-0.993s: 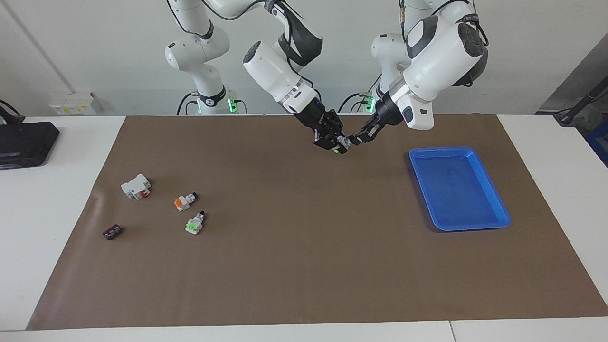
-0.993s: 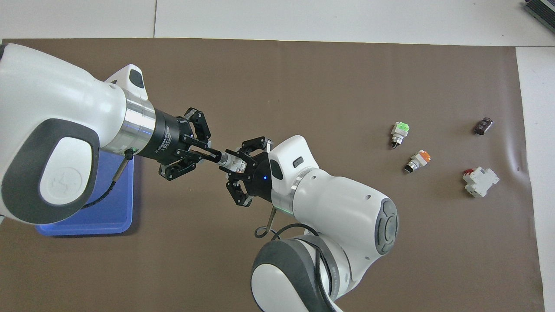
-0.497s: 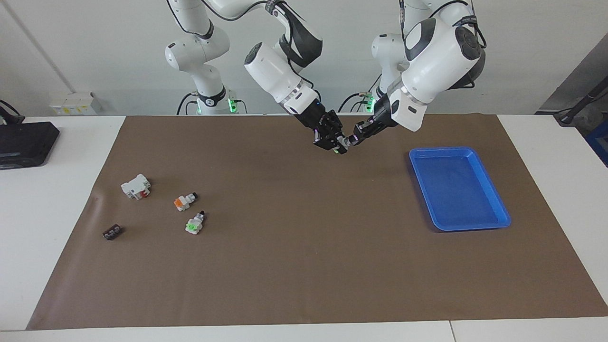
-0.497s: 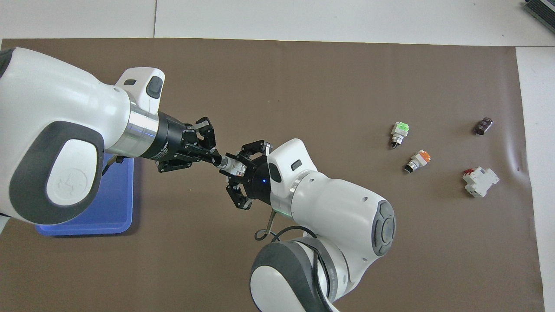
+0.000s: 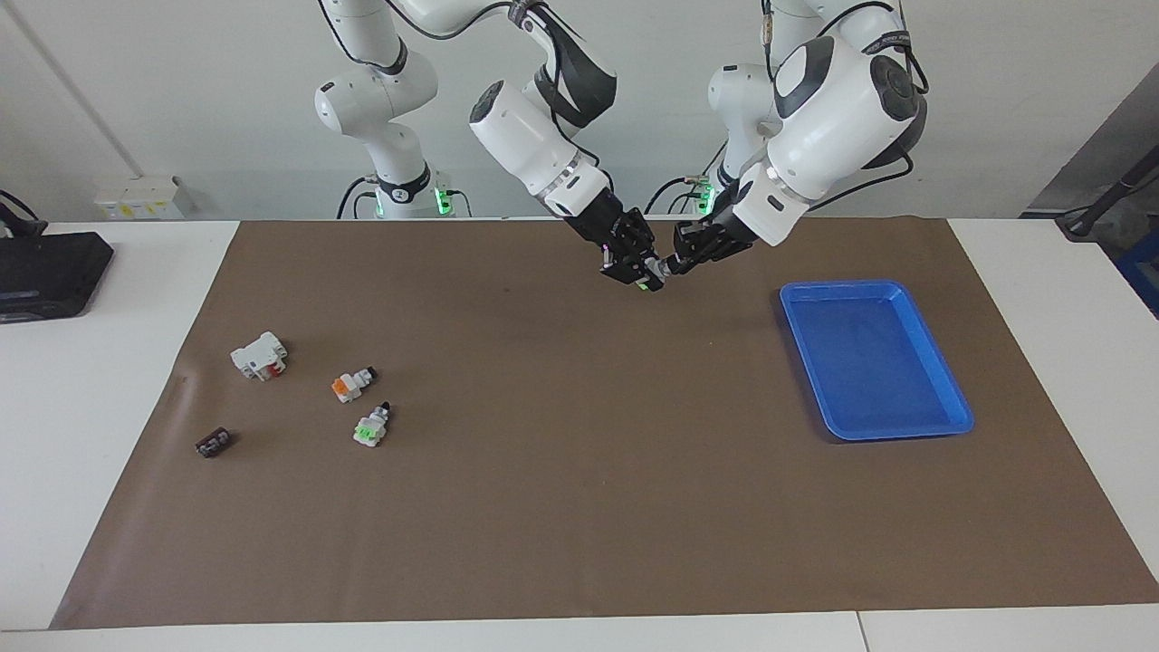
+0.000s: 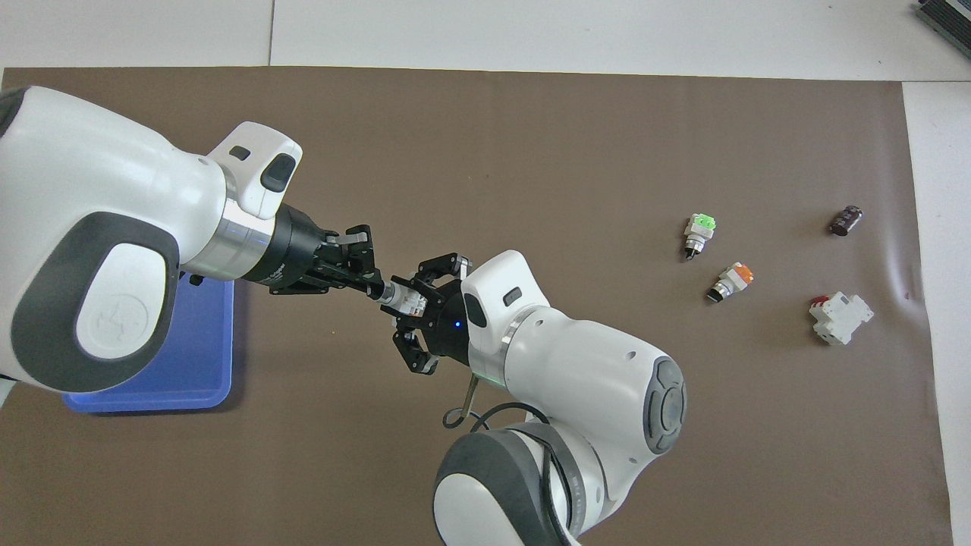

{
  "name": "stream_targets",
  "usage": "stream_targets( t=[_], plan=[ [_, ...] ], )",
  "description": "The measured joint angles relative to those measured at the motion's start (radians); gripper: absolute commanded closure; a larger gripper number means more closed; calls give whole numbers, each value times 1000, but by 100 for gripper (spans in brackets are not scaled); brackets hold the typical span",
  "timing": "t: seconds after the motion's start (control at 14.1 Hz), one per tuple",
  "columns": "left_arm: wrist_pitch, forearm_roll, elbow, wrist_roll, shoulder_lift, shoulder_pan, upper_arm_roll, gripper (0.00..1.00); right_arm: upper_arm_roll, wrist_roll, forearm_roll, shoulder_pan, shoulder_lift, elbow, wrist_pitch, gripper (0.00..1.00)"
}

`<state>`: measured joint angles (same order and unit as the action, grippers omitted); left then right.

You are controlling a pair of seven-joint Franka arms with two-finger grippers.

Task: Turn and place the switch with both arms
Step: 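Close the left gripper on the green switch held by the right gripper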

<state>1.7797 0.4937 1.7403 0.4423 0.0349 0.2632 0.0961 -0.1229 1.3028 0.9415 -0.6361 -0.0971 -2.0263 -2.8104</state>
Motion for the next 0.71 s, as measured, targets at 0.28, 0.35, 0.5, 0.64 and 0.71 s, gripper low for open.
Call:
stream_targets(
  t=[0.28,0.35,0.5,0.64,0.71],
  plan=[
    [-18,1,0,-18,-3,0,-3,100,-3,0,0,-3,6,-6,0,100],
    [-22,2,0,-18,-5,0,-5,100,-4,0,0,-3,8,-7,0,100],
    [-30,5,0,-20,-7,0,-9,100,-6,-11,0,-4,9,-7,0,9],
    [-32,6,0,-22,-8,0,-10,100,-7,-37,0,-5,10,-7,0,0],
    [-32,6,0,-22,-8,0,-10,100,-8,-43,0,-5,10,-7,0,0]
  ],
)
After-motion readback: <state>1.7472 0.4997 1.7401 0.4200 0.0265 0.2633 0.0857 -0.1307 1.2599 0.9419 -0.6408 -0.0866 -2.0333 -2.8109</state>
